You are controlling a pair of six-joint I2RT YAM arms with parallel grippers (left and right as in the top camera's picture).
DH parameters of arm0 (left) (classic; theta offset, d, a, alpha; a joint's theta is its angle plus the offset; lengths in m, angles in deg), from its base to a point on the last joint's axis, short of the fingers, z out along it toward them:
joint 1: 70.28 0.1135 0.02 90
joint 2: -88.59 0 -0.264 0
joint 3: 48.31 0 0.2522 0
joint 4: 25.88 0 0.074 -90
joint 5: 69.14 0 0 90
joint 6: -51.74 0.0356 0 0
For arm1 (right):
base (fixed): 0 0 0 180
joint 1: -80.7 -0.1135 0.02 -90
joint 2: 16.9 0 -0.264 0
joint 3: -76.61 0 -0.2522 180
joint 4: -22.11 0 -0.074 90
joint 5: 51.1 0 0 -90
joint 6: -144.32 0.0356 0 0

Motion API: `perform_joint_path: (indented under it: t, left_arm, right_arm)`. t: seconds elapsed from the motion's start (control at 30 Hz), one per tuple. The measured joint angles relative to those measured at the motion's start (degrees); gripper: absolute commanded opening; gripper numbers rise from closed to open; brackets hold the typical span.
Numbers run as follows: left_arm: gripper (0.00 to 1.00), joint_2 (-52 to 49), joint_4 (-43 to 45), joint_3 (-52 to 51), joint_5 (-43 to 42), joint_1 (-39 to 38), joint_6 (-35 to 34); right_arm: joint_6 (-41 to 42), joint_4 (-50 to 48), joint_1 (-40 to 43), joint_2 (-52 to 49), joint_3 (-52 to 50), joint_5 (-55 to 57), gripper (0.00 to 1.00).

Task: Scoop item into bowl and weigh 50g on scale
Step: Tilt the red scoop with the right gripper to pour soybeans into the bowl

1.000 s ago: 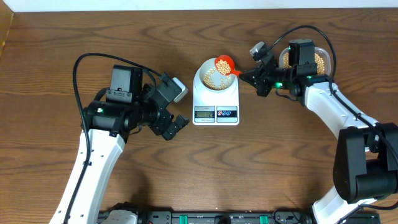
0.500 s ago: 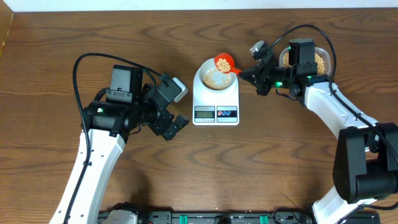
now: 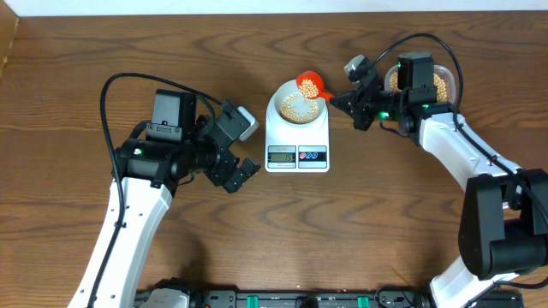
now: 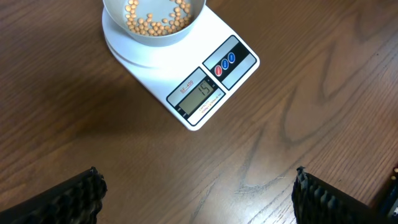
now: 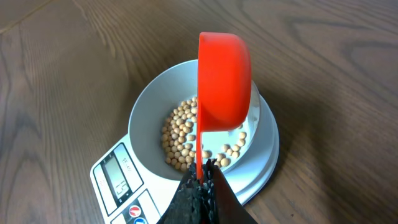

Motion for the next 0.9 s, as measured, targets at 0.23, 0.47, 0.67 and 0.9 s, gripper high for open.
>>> perform_joint_path:
  t: [0.23,0.47,0.67,0.9]
  left_arm:
    - [0.98,0.0,0.0,0.0,0.0,0.0,0.0]
    - [0.98,0.0,0.0,0.0,0.0,0.0,0.0]
    - [0.98,0.0,0.0,0.0,0.0,0.0,0.0]
    - [0.98,0.0,0.0,0.0,0.0,0.0,0.0]
  right_arm:
    - [-0.2,-1.4,0.0,0.0,0.0,-0.3,0.01]
    - [-0.2,-1.2,0.0,0.0,0.0,-0.4,0.01]
    - [-0.2,-1.1,-0.1,0.0,0.0,-1.4,0.01]
    - [-0.7,0.0,-0.8,0.0,0.0,0.6,0.01]
